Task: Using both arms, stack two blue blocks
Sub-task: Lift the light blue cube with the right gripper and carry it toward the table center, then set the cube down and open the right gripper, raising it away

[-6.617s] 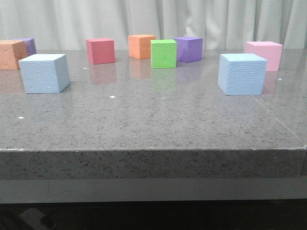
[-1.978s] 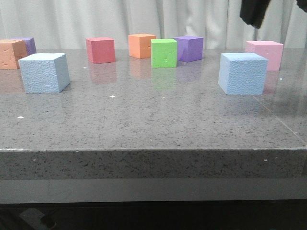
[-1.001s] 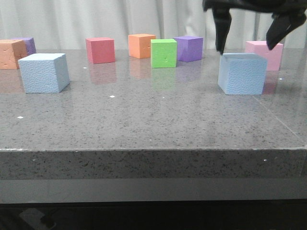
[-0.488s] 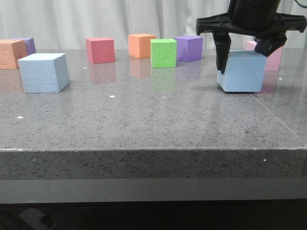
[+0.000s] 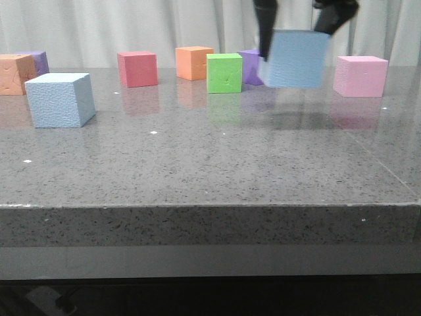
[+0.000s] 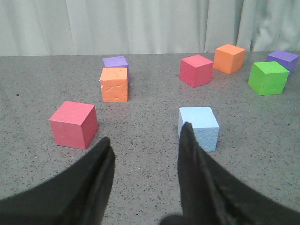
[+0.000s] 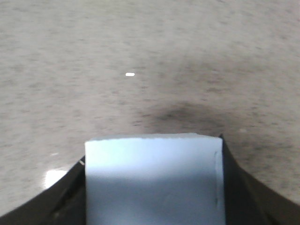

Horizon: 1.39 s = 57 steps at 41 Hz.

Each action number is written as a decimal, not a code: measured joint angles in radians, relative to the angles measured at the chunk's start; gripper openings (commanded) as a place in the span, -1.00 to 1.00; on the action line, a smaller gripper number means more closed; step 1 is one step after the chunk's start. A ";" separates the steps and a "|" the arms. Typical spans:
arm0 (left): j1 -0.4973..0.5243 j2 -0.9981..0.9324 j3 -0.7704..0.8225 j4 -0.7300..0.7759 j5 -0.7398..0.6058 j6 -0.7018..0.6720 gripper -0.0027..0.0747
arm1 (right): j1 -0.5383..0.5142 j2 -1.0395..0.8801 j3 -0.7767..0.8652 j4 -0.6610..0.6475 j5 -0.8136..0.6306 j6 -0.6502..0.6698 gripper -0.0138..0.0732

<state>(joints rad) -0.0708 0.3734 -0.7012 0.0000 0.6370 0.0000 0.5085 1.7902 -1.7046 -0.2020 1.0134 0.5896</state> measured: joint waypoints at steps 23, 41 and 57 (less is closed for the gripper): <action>0.000 0.000 0.000 -0.025 0.000 0.000 -0.13 | 0.134 0.209 -0.143 -0.076 -0.005 0.233 0.22; 0.000 0.000 0.000 -0.025 0.000 0.000 -0.13 | 0.134 0.222 -0.150 -0.071 -0.009 0.234 0.60; 0.000 0.000 0.000 -0.027 0.000 0.000 -0.13 | 0.134 0.169 -0.154 -0.053 0.070 0.193 0.60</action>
<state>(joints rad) -0.0708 0.3734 -0.7012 -0.0272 0.6370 0.0000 0.6424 1.9597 -1.8590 -0.2550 1.0839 0.7824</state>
